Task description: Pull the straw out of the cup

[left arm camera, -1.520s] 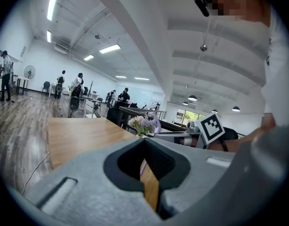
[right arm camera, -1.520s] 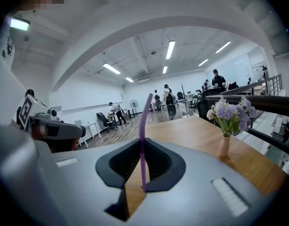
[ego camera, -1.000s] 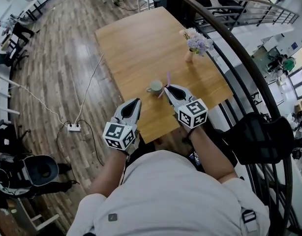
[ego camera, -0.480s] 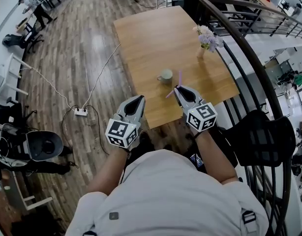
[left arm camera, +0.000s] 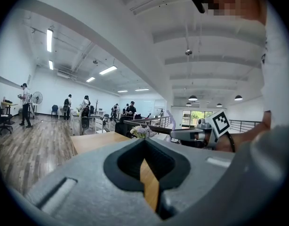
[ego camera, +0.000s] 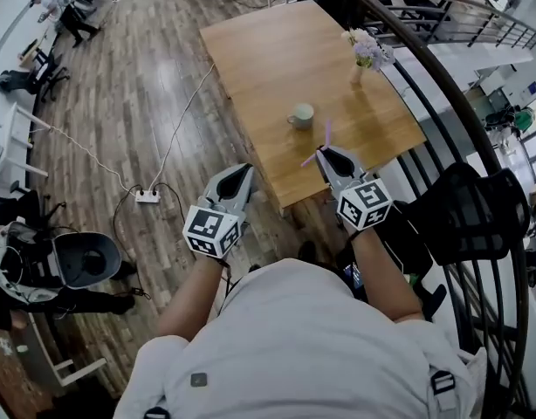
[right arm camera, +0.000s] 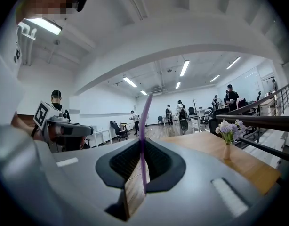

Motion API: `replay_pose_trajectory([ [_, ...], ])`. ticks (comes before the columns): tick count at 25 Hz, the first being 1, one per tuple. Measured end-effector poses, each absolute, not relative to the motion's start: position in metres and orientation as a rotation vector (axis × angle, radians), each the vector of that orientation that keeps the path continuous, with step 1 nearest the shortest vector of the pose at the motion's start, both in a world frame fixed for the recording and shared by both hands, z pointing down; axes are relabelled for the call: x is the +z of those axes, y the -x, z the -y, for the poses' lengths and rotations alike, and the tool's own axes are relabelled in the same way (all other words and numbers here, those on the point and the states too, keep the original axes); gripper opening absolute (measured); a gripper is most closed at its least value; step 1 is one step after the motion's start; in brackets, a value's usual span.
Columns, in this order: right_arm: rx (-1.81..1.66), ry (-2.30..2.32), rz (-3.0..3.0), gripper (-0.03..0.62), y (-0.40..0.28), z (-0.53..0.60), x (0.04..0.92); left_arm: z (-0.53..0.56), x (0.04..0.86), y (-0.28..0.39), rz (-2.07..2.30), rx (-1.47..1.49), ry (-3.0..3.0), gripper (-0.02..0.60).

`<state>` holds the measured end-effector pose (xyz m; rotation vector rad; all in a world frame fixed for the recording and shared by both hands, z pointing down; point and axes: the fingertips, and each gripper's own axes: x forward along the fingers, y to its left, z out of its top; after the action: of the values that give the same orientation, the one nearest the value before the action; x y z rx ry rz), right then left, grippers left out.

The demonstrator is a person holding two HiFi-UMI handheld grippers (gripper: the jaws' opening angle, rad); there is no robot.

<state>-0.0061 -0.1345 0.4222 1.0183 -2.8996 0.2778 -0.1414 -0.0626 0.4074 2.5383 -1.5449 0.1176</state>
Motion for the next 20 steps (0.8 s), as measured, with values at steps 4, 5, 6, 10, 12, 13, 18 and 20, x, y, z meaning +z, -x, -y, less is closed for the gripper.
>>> replay_pose_trajectory([
  [4,0.264,-1.085,2.886,0.038,0.021,0.095,0.419,0.026,0.402,0.170,1.507,0.128,-2.581,0.005],
  [5,0.259,-1.103,2.886,0.038,0.026,0.085,0.417,0.017,0.402,0.178,1.500,0.129,-2.585,0.005],
  [6,0.256,-1.118,2.886,0.038,0.031,0.075,0.416,0.009,0.403,0.186,1.492,0.129,-2.590,0.005],
  [10,0.258,-1.158,2.893,0.038,0.055,0.035,0.417,-0.020,0.403,0.211,1.459,0.130,-2.628,0.005],
  [12,0.266,-1.175,2.894,0.038,0.065,0.020,0.419,-0.029,0.405,0.221,1.443,0.128,-2.641,0.005],
  [13,0.265,-1.183,2.894,0.038,0.069,0.013,0.420,-0.033,0.406,0.224,1.434,0.126,-2.645,0.005],
  [18,0.245,-1.177,2.906,0.037,0.084,0.000,0.423,-0.035,0.410,0.234,1.415,0.104,-2.662,0.005],
  [20,0.232,-1.177,2.911,0.037,0.091,-0.003,0.423,-0.035,0.413,0.239,1.409,0.099,-2.666,0.005],
])
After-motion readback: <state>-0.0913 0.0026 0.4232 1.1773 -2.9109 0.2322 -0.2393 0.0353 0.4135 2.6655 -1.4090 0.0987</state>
